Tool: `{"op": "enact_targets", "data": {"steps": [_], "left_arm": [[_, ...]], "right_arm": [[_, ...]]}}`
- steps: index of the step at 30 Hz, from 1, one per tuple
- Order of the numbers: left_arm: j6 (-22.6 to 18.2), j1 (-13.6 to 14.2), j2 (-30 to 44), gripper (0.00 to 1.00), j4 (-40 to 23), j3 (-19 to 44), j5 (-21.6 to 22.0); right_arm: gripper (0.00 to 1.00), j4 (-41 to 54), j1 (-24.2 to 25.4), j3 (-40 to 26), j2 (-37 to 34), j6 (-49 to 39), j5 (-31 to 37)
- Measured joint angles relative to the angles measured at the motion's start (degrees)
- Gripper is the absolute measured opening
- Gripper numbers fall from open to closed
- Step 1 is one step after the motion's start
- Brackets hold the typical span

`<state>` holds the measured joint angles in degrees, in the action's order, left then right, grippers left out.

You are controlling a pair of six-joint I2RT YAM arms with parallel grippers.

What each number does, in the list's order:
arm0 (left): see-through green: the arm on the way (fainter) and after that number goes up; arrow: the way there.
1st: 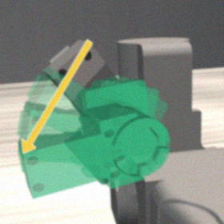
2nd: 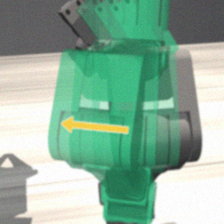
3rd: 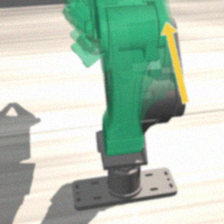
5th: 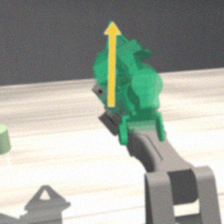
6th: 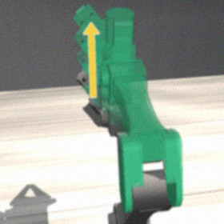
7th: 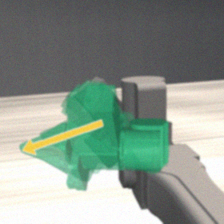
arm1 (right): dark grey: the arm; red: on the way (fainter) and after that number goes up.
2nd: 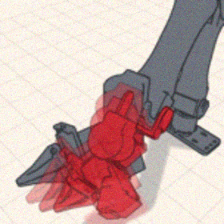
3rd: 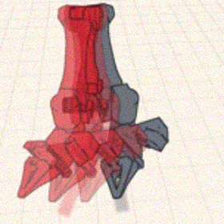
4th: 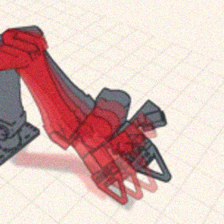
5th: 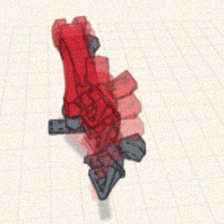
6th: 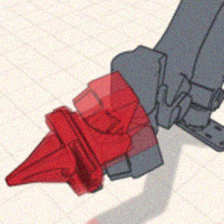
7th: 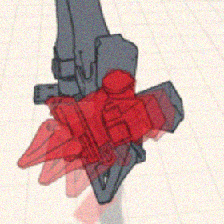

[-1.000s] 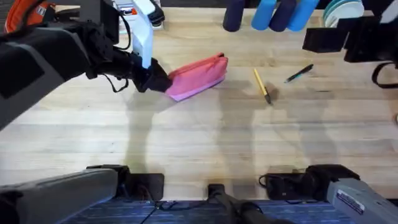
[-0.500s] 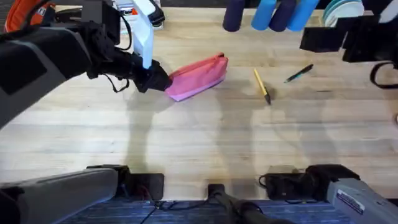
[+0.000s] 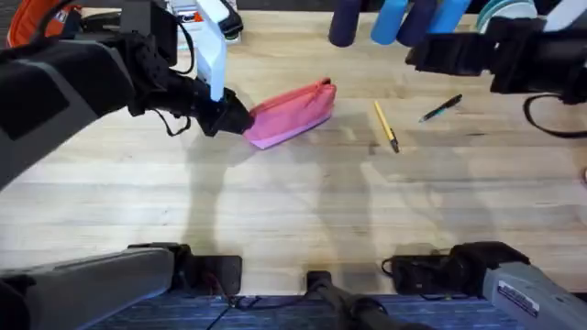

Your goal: Unzip the bag, pick up the pens from the table one at a time and place them inside, then zip the bag closed.

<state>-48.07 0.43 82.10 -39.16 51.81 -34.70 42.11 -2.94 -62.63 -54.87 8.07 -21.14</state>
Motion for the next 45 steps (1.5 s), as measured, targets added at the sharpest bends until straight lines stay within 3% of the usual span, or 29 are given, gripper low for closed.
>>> {"op": "enact_targets", "data": {"steps": [10, 25, 32, 39, 45], "left_arm": [[0.00, 0.00, 0.00, 0.043, 0.00, 0.00, 0.00], [0.00, 0.00, 0.00, 0.043, 0.00, 0.00, 0.02], [0.00, 0.00, 0.00, 0.042, 0.00, 0.00, 0.02], [0.00, 0.00, -0.01, 0.042, 0.00, 0.00, 0.02], [0.00, 0.00, 0.00, 0.042, 0.00, 0.00, 0.02]], "right_arm": [[0.997, 0.00, -3.80, 0.00, 0.00, 14.28, -2.28], [0.997, 0.20, -4.50, 0.00, -1.07, 23.74, -2.50], [0.997, -1.88, -10.24, 0.00, -7.69, 24.16, -1.80], [0.997, -11.17, -18.28, 0.00, -16.47, 24.55, 5.57], [0.997, -15.93, -19.75, 0.00, -21.53, 24.60, 7.91]]}}
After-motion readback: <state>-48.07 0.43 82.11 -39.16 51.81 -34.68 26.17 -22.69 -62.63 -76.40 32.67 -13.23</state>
